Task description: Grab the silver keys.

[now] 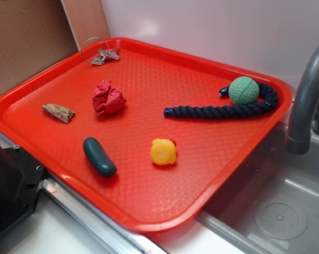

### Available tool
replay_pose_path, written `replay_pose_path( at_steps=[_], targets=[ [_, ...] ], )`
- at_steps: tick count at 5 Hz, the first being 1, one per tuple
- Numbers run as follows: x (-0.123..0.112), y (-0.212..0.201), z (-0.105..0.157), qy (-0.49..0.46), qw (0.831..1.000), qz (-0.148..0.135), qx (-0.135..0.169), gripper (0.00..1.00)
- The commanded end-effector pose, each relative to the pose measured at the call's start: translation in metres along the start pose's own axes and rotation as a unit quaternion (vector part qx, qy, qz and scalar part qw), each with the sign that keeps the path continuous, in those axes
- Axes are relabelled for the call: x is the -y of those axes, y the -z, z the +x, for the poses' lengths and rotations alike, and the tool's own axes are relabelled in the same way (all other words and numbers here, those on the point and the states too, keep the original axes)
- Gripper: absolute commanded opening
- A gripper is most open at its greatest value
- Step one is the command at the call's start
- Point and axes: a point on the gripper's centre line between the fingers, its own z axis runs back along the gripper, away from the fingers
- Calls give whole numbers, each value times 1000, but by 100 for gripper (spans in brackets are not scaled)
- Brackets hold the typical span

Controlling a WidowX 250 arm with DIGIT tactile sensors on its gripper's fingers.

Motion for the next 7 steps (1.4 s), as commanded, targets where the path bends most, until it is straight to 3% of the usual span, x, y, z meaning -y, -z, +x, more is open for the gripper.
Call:
replay_pose_path(
  at_steps=[1, 2, 3, 4, 5, 6, 7],
  targets=[
    [0, 0, 0, 0, 1000, 0, 0, 100],
    [-35, 33, 30, -25, 999, 29, 2, 100],
    [-59, 56, 68, -21, 997, 68, 33, 100],
    [-90, 79, 89, -75, 990, 97, 71, 100],
    [-118, 108, 112, -148, 979, 39, 132, 100],
    [-138, 126, 137, -183, 974, 9, 136, 100],
    [-152, 144, 150, -182, 975, -25, 121, 100]
  ],
)
